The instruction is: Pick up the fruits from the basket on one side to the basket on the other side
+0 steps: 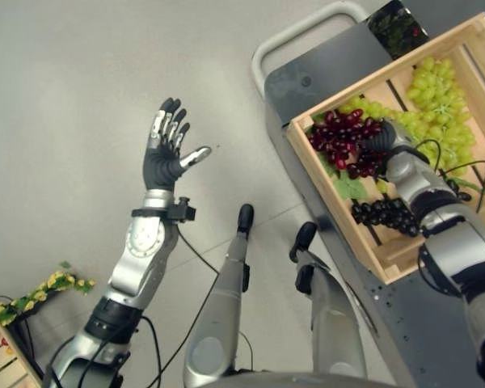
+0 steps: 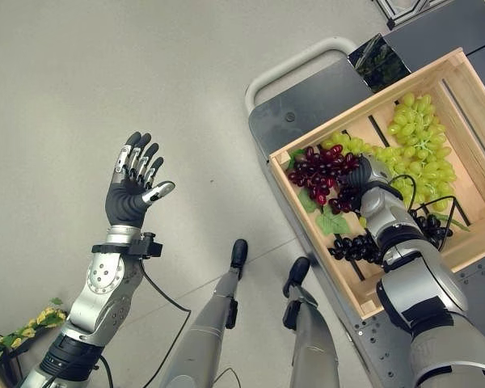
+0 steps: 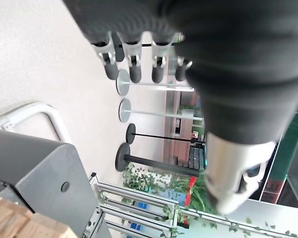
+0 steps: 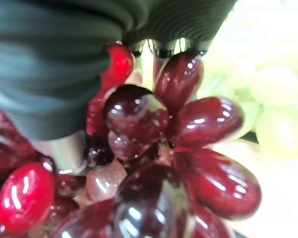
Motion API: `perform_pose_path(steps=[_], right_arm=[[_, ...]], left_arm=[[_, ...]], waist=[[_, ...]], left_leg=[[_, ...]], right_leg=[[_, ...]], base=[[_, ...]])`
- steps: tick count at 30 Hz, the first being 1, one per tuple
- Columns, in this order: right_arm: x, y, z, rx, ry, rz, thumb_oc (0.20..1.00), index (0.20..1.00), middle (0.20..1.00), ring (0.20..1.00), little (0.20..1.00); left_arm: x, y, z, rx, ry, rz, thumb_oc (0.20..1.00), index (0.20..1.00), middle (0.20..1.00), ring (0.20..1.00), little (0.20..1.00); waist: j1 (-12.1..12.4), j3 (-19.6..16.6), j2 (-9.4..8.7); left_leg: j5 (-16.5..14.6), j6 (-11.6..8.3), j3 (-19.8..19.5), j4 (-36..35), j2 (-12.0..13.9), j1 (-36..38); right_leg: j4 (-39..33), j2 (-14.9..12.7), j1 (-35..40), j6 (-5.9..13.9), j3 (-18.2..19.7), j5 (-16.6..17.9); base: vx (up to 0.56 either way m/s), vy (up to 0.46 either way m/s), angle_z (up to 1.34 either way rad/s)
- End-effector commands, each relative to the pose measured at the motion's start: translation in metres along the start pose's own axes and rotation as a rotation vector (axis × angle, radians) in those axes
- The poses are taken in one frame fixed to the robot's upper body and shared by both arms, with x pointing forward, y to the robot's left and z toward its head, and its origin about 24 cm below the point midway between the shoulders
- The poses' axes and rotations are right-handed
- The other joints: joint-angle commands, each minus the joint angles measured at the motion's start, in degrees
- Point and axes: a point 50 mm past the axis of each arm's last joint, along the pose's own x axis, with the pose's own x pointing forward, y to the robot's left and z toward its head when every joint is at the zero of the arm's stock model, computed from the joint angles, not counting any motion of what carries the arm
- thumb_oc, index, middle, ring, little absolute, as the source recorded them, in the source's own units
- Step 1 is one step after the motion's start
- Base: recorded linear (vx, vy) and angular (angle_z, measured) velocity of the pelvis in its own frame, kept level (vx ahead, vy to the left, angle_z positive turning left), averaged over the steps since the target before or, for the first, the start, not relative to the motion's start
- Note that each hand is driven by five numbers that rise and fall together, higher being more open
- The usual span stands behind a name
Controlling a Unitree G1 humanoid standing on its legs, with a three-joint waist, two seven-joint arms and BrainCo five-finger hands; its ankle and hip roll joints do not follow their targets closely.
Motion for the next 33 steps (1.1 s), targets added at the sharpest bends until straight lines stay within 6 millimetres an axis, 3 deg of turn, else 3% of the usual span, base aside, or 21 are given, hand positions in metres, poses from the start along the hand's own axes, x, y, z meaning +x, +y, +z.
perform_pose_path(steps=[1, 8, 12, 13, 14, 16, 17, 18, 19, 20, 22, 25, 29, 32, 33], right_arm=[[-0.017, 0.023, -0.056, -0.117, 0.222, 0.134, 0.200, 0.200, 0.200, 0.200, 0.200], [-0.018, 0.031, -0.049, 0.025, 0.194, 0.114, 0.200, 0.200, 0.200, 0.200, 0.200], [-0.027, 0.050, -0.044, 0.184, 0.154, 0.107, 0.200, 0.200, 0.200, 0.200, 0.200], [-0.029, 0.053, -0.042, 0.216, 0.136, 0.102, 0.200, 0.200, 0.200, 0.200, 0.200], [-0.035, 0.061, -0.030, 0.299, 0.069, 0.095, 0.200, 0.200, 0.200, 0.200, 0.200], [-0.040, 0.066, -0.025, 0.320, 0.031, 0.102, 0.200, 0.200, 0.200, 0.200, 0.200], [-0.052, 0.070, -0.009, 0.355, -0.085, 0.106, 0.200, 0.200, 0.200, 0.200, 0.200], [-0.052, 0.070, -0.009, 0.355, -0.083, 0.106, 0.200, 0.200, 0.200, 0.200, 0.200], [-0.063, 0.067, -0.009, 0.381, -0.148, 0.109, 0.200, 0.200, 0.200, 0.200, 0.200], [-0.063, 0.067, -0.009, 0.382, -0.147, 0.109, 0.200, 0.200, 0.200, 0.200, 0.200], [-0.078, 0.056, -0.015, 0.412, -0.204, 0.093, 0.200, 0.200, 0.200, 0.200, 0.200], [-0.084, 0.049, -0.028, 0.408, -0.199, 0.087, 0.200, 0.200, 0.200, 0.200, 0.200], [-0.089, 0.038, -0.027, 0.375, -0.248, 0.079, 0.200, 0.200, 0.200, 0.200, 0.200], [-0.094, 0.029, -0.023, 0.358, -0.306, 0.082, 0.200, 0.200, 0.200, 0.200, 0.200], [-0.096, 0.022, -0.023, 0.331, -0.340, 0.091, 0.200, 0.200, 0.200, 0.200, 0.200]], left_arm=[[0.005, -0.017, 0.037, -0.085, -0.194, -0.055, 1.000, 1.000, 1.000, 1.000, 1.000], [0.007, -0.014, 0.033, -0.064, -0.177, -0.048, 1.000, 1.000, 1.000, 1.000, 1.000], [0.008, -0.008, 0.022, 0.002, -0.128, -0.037, 1.000, 1.000, 1.000, 1.000, 1.000], [0.007, -0.004, 0.020, 0.028, -0.117, -0.033, 1.000, 1.000, 1.000, 1.000, 1.000], [0.005, 0.003, 0.010, 0.066, -0.069, -0.024, 1.000, 1.000, 1.000, 1.000, 1.000], [0.004, 0.007, 0.006, 0.085, -0.045, -0.020, 1.000, 1.000, 1.000, 1.000, 1.000], [0.001, 0.019, 0.002, 0.147, -0.009, -0.007, 1.000, 1.000, 1.000, 1.000, 1.000], [0.000, 0.019, 0.001, 0.147, -0.009, -0.008, 1.000, 1.000, 1.000, 1.000, 1.000], [-0.002, 0.028, -0.002, 0.206, 0.026, -0.025, 1.000, 1.000, 1.000, 1.000, 1.000], [-0.002, 0.027, -0.002, 0.206, 0.026, -0.027, 1.000, 1.000, 1.000, 1.000, 1.000], [-0.008, 0.031, -0.016, 0.233, 0.111, -0.065, 1.000, 1.000, 1.000, 1.000, 1.000], [-0.013, 0.026, -0.031, 0.305, 0.183, -0.137, 1.000, 1.000, 1.000, 1.000, 1.000], [-0.021, 0.022, -0.043, 0.343, 0.245, -0.197, 1.000, 1.000, 1.000, 1.000, 1.000], [-0.026, 0.023, -0.044, 0.496, 0.257, -0.287, 1.000, 1.000, 1.000, 1.000, 1.000], [-0.025, 0.025, -0.040, 0.660, 0.230, -0.351, 1.000, 1.000, 1.000, 1.000, 1.000]], waist=[[0.9, 2.2, 3.08], [0.2, 2.2, 2.36], [-0.8, 1.9, 0.85], [-1.1, 1.6, 0.33], [-2.1, 0.5, -1.39], [-2.4, 0.0, -2.51], [-3.3, -1.0, -4.55], [-3.3, -1.1, -4.63], [-3.8, -2.3, -6.56], [-3.7, -2.4, -6.61], [-4.4, -4.8, -8.79], [-4.8, -7.7, -9.82], [-5.5, -10.2, -10.06], [-6.1, -13.1, -10.53], [-6.5, -15.1, -10.81]], left_leg=[[-3.2, -0.20, 0.9, 0.8, -0.3, 1.2], [-3.0, -0.34, 1.4, 0.3, -0.3, 3.7], [-3.4, -0.35, 1.8, 0.1, -0.1, 7.2], [-3.8, -0.37, 2.0, 0.1, 0.1, 8.1], [-4.1, -0.28, 2.5, 0.0, 0.4, 10.0], [-4.0, -0.19, 2.8, -0.2, 0.5, 10.8], [-4.5, -0.20, 3.4, -0.6, 0.8, 12.7], [-4.2, -0.16, 3.4, -0.7, 0.8, 12.5], [-4.6, -0.20, 4.0, -1.3, 1.0, 14.4], [-4.3, -0.16, 4.0, -1.3, 1.0, 14.3], [-4.6, -0.08, 4.4, -2.6, 1.2, 17.0], [-4.4, 0.13, 4.3, -3.7, 1.3, 18.5], [-4.8, 0.37, 4.4, -4.5, 1.4, 20.6], [-5.2, 0.39, 5.0, -5.4, 1.3, 22.4], [-5.4, 0.30, 5.5, -6.1, 1.3, 23.6]], right_leg=[[-7.0, -4.3, 2.7, 8.00, -0.1, 7.6], [-7.7, -4.3, 5.4, 8.06, -0.2, 8.0], [-8.2, -4.0, 8.8, 8.06, 0.1, 8.0], [-8.1, -3.9, 9.6, 8.06, 0.2, 7.6], [-8.2, -3.6, 11.1, 7.95, 0.7, 7.5], [-8.5, -3.4, 11.7, 7.87, 0.9, 7.8], [-8.4, -3.1, 12.7, 7.78, 1.5, 7.3], [-8.6, -3.2, 12.6, 7.75, 1.5, 7.6], [-8.7, -2.7, 14.1, 7.68, 2.0, 7.0], [-8.9, -2.8, 14.1, 7.65, 2.0, 7.3], [-10.0, -2.1, 16.5, 7.75, 2.3, 7.0], [-11.4, -1.7, 18.5, 7.98, 2.1, 7.2], [-12.3, -1.2, 20.5, 8.10, 2.1, 7.1], [-13.4, -0.9, 22.1, 8.24, 2.8, 7.0], [-14.6, -0.7, 23.3, 8.49, 3.3, 7.2]], base=[[0.00, 0.000, 0.00], [0.00, 0.000, 0.00], [0.03, -0.021, 0.02], [0.08, -0.067, 0.03], [0.08, -0.067, 0.03], [0.09, -0.073, 0.01], [0.09, -0.079, -0.02], [0.14, -0.115, -0.07], [0.06, -0.053, -0.11], [0.15, -0.091, -0.20], [0.11, -0.033, -0.19], [0.07, 0.003, -0.15], [0.07, 0.005, -0.08], [0.09, 0.003, -0.07], [0.11, 0.001, -0.01]])
